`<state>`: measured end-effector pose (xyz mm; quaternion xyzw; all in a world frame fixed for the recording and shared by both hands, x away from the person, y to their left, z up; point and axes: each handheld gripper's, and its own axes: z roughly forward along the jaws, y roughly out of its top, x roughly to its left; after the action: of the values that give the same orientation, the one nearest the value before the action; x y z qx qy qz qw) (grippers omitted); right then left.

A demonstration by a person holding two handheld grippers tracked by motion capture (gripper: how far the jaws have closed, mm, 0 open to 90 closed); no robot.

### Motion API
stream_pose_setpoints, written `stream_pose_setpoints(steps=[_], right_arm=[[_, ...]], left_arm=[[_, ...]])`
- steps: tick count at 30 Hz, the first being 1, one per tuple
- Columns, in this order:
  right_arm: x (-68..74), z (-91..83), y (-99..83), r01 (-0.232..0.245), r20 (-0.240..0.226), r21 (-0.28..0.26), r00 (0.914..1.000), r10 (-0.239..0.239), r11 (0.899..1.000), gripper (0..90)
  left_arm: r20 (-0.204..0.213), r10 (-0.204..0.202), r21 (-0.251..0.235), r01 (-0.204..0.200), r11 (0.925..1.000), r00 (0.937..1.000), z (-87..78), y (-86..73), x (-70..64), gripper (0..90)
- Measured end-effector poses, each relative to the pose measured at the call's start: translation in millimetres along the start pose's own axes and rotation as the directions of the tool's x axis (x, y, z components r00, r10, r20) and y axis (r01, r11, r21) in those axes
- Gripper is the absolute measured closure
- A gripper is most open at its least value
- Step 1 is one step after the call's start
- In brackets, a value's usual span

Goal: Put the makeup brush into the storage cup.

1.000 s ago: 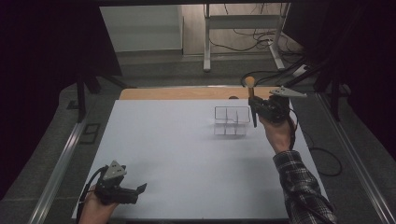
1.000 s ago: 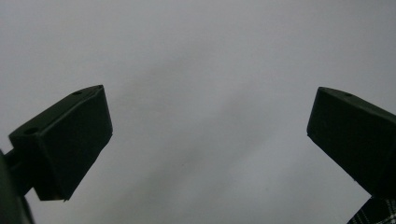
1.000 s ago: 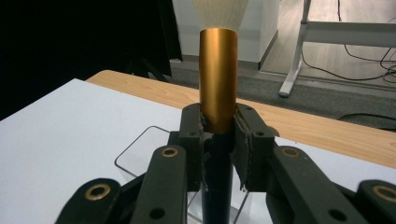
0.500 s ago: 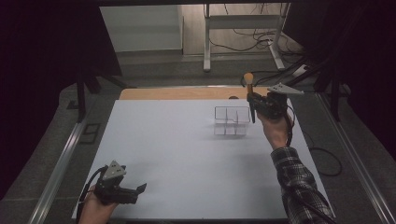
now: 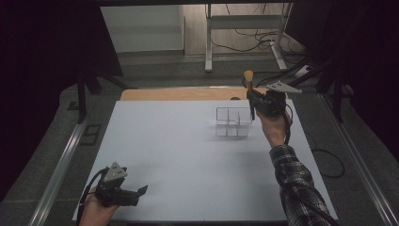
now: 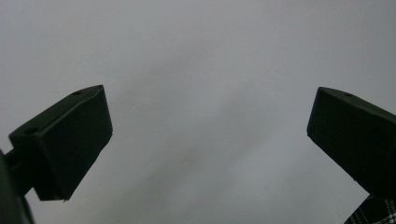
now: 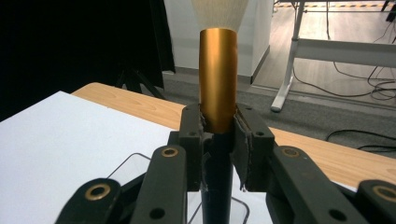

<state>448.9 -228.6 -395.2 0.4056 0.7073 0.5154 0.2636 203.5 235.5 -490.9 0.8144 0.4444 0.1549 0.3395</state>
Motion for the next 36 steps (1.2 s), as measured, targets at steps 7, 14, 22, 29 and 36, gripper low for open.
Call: stream_pose_setpoints(steps=[7, 14, 22, 29, 36], right_arm=[[-2.4, 5.0, 1.6, -0.002, 0.008, -0.01, 1.0, 0.002, 1.0, 74.3], [-3.8, 11.1, 5.7, -0.001, 0.011, -0.02, 0.9999, 0.002, 1.0, 74.3], [-4.2, 17.7, 7.8, 0.003, 0.018, -0.025, 0.9998, -0.002, 1.0, 74.3], [-4.8, 21.1, 5.5, 0.002, 0.02, -0.018, 0.9998, -0.001, 1.0, 74.2], [-3.0, 26.0, -1.4, 0.004, 0.015, -0.007, 0.9999, -0.004, 1.0, 74.2]], left_arm=[[0.0, 0.002, 0.001, -0.002, 1.0, 1.0, 0.0, 0.0, -0.3, 0.9], [0.001, 0.002, 0.001, -0.002, 1.0, 1.0, -0.1, -0.1, -0.3, 0.9], [0.001, 0.003, 0.001, -0.003, 1.0, 1.0, -0.3, -0.3, -0.4, 0.9], [-0.001, 0.005, 0.002, -0.005, 1.0, 1.0, -0.2, -0.3, -0.7, 0.9], [-0.001, 0.005, 0.002, -0.005, 1.0, 1.0, -0.2, -0.3, -0.9, 0.9]])
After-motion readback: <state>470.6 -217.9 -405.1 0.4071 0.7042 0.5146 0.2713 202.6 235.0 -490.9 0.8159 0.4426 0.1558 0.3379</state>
